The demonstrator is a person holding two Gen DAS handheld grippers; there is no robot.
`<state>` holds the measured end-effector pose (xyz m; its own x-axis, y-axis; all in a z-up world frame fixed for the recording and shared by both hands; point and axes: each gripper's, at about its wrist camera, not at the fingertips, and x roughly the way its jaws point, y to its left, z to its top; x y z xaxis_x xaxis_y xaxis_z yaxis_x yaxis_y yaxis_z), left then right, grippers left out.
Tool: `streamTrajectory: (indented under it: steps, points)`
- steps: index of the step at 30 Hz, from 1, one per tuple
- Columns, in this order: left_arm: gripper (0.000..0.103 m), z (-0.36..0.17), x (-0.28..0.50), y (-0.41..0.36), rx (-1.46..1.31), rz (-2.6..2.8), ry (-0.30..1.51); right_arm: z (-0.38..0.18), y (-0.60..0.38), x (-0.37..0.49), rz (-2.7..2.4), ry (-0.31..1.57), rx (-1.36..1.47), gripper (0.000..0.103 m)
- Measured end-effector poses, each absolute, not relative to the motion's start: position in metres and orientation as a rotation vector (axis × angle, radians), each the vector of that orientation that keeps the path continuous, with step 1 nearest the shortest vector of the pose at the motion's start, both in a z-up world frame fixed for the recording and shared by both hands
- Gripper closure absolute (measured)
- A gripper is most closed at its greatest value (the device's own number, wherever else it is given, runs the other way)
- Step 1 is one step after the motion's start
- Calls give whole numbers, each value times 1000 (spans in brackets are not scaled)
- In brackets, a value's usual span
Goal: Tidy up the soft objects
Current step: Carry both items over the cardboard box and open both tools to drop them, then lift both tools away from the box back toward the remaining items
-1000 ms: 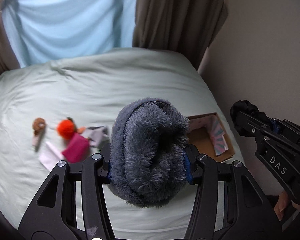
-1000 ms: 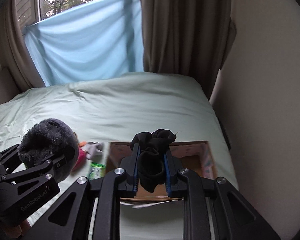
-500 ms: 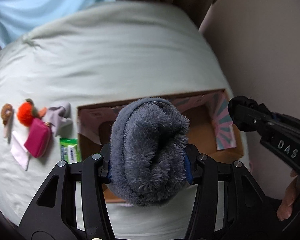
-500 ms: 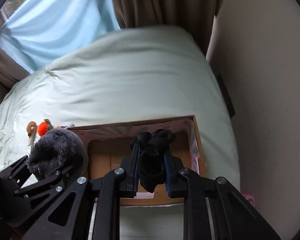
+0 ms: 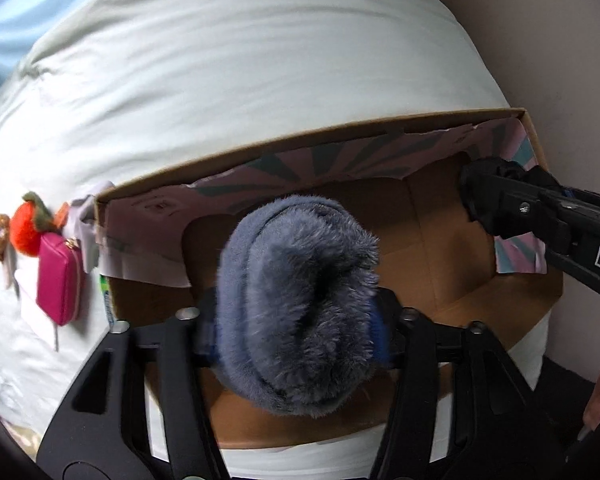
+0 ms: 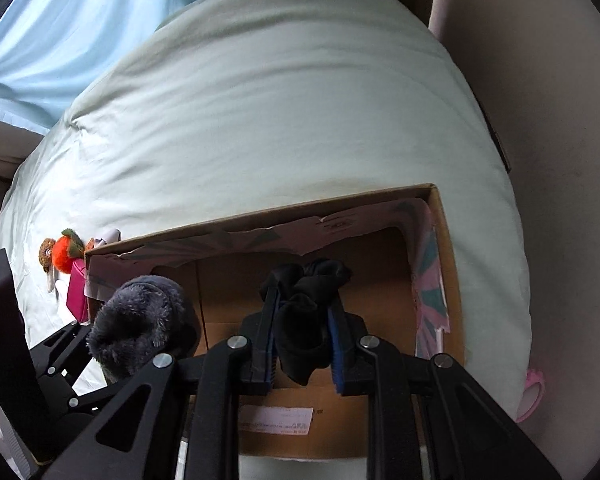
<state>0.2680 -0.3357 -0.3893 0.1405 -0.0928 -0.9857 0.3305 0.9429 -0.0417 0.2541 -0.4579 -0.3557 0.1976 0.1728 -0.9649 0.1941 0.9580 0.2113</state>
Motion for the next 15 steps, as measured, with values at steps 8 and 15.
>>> streamTrajectory:
  steps: [8, 15]
  points:
    - [0, -375, 260, -339, 269, -350, 1375, -356, -469, 253, -24, 1347, 371, 0]
    - [0, -367, 258, -330, 243, -355, 1370, -352, -472, 240, -32, 1329, 389, 0]
